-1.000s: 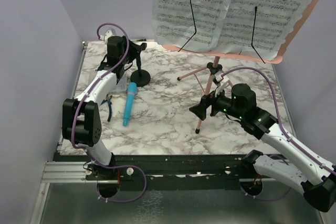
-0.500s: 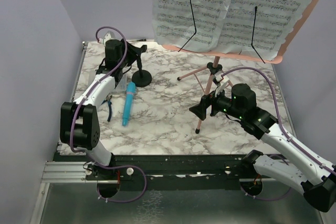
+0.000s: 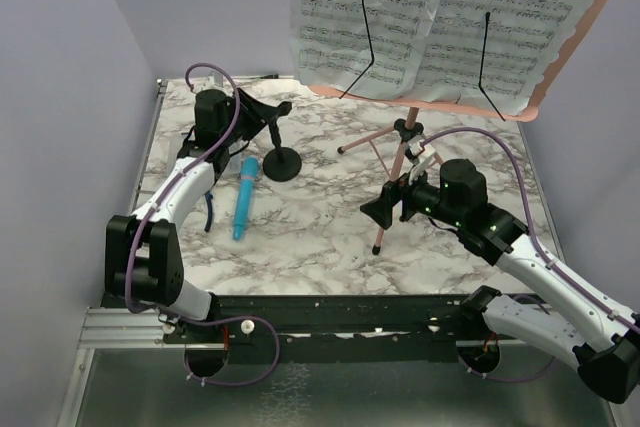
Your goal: Set up the instrument practice props
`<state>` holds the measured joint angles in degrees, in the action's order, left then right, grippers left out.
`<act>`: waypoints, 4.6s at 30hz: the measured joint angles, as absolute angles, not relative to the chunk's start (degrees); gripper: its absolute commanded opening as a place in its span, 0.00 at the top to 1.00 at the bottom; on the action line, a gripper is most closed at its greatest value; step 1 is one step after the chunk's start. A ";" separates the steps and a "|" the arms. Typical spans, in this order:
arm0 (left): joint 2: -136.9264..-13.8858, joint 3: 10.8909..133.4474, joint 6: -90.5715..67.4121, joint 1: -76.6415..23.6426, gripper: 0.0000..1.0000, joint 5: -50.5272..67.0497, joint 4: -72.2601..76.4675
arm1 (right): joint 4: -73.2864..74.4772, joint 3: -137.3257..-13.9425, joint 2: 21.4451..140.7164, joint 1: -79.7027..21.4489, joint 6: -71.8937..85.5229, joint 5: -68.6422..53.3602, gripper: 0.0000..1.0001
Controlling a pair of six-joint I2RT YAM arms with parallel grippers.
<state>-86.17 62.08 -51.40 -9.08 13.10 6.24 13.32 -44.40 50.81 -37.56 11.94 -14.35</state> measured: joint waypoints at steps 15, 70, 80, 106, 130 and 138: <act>-74.74 51.94 -51.75 -14.66 0.88 18.52 4.78 | 12.73 -44.40 51.86 -37.56 11.94 -14.44 0.07; -46.98 41.54 -45.84 -38.04 0.78 26.85 -10.17 | 10.35 -44.40 54.11 -37.56 11.51 -15.88 0.07; -44.80 39.22 -43.79 -38.76 0.58 30.22 -10.96 | 10.35 -44.40 54.11 -37.56 10.90 -15.84 0.07; -47.59 42.06 -37.43 -38.76 0.01 9.26 -11.38 | 10.37 -44.40 53.23 -37.56 10.33 -15.70 0.07; -90.26 62.02 -27.86 -34.87 0.01 -16.23 -17.37 | 10.39 -44.14 50.94 -37.56 10.39 -14.39 0.07; -97.14 65.12 -30.00 -25.12 0.01 -18.35 -23.79 | 10.41 -44.14 50.96 -37.56 10.37 -14.37 0.07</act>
<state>-97.14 65.12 -30.00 -25.12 -18.35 -23.79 10.41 -44.14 50.96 -37.56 10.37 -14.37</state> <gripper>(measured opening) 0.987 0.929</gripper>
